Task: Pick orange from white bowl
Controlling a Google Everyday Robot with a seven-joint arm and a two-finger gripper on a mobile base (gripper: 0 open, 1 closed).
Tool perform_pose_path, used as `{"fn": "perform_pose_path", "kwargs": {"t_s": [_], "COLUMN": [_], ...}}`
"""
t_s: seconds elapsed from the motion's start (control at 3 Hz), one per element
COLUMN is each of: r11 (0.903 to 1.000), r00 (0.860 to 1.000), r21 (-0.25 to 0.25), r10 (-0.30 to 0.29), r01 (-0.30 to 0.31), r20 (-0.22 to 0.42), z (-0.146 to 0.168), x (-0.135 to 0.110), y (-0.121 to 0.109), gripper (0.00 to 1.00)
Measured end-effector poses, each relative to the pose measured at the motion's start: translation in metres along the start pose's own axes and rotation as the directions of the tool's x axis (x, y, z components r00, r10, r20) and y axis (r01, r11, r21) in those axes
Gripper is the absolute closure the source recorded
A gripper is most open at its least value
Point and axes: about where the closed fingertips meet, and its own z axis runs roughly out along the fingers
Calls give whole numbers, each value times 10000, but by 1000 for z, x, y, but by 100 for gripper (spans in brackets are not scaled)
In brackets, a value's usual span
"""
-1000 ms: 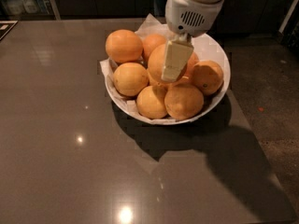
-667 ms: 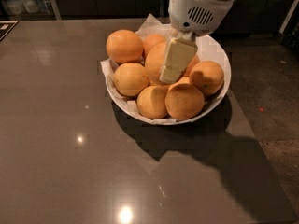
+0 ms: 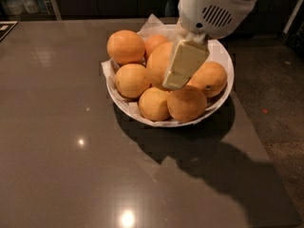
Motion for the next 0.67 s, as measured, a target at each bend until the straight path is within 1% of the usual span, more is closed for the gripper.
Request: {"fn": "perform_pose_path", "kwargs": {"t_s": [0.33,0.67], "r11": [9996,9996], "r00": [9982,9979], "r21": [46,237], "r10": [285,162], "r01": [-287,-177], "r20": [537,627], "z": [-24,-33], "x": [-3,-9], "y": [42,44], "gripper": [100,100]}}
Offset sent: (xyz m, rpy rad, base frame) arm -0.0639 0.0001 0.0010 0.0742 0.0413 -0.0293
